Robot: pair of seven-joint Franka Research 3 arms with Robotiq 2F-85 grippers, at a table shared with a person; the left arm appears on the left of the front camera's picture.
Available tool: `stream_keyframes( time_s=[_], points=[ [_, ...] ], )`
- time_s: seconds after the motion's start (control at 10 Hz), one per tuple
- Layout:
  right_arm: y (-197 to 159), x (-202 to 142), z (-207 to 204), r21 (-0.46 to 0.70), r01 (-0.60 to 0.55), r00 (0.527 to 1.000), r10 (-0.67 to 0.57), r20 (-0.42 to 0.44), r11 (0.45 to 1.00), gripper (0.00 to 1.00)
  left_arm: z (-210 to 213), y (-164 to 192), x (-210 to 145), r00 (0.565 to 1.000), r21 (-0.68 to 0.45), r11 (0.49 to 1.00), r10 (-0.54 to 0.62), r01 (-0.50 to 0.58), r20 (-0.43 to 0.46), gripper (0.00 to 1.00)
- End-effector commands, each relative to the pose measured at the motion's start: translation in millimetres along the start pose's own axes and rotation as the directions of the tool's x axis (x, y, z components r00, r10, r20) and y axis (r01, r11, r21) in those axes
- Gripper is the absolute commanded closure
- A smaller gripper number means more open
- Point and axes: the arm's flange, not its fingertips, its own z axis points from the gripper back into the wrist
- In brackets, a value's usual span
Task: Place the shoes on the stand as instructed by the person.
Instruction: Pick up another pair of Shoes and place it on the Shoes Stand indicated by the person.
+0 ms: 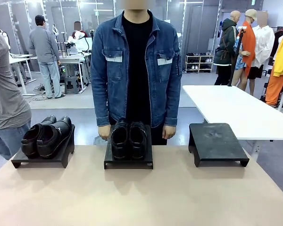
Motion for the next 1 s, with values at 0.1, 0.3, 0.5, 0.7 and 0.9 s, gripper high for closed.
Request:
stream_keyframes(
  time_s=[0.1, 0.3, 0.5, 0.7, 0.9],
  points=[
    [1.4, 0.6, 1.8, 0.005, -0.017, 1.0, 0.017, 0.004, 1.0, 0.0, -10.0, 49.2, -16.7, 0.998, -0.248, 0.967, -0.052, 0.056, 0.021, 0.0],
    [1.4, 0.6, 1.8, 0.005, -0.017, 1.0, 0.017, 0.004, 1.0, 0.0, -6.5, 67.0, -21.7, 0.997, -0.345, 0.936, -0.065, 0.076, 0.043, 0.0],
    [1.4, 0.6, 1.8, 0.005, -0.017, 1.0, 0.017, 0.004, 1.0, 0.0, -7.2, 80.2, -12.0, 0.997, -0.344, 0.937, -0.045, 0.064, 0.062, 0.0],
    [1.4, 0.6, 1.8, 0.005, -0.017, 1.0, 0.017, 0.004, 1.0, 0.0, -19.6, 70.3, -31.1, 0.998, -0.321, 0.945, -0.046, 0.059, 0.047, 0.0],
    [1.4, 0.6, 1.8, 0.005, -0.017, 1.0, 0.017, 0.004, 1.0, 0.0, -19.6, 70.3, -31.1, 0.998, -0.321, 0.945, -0.046, 0.059, 0.047, 0.0]
  ],
)
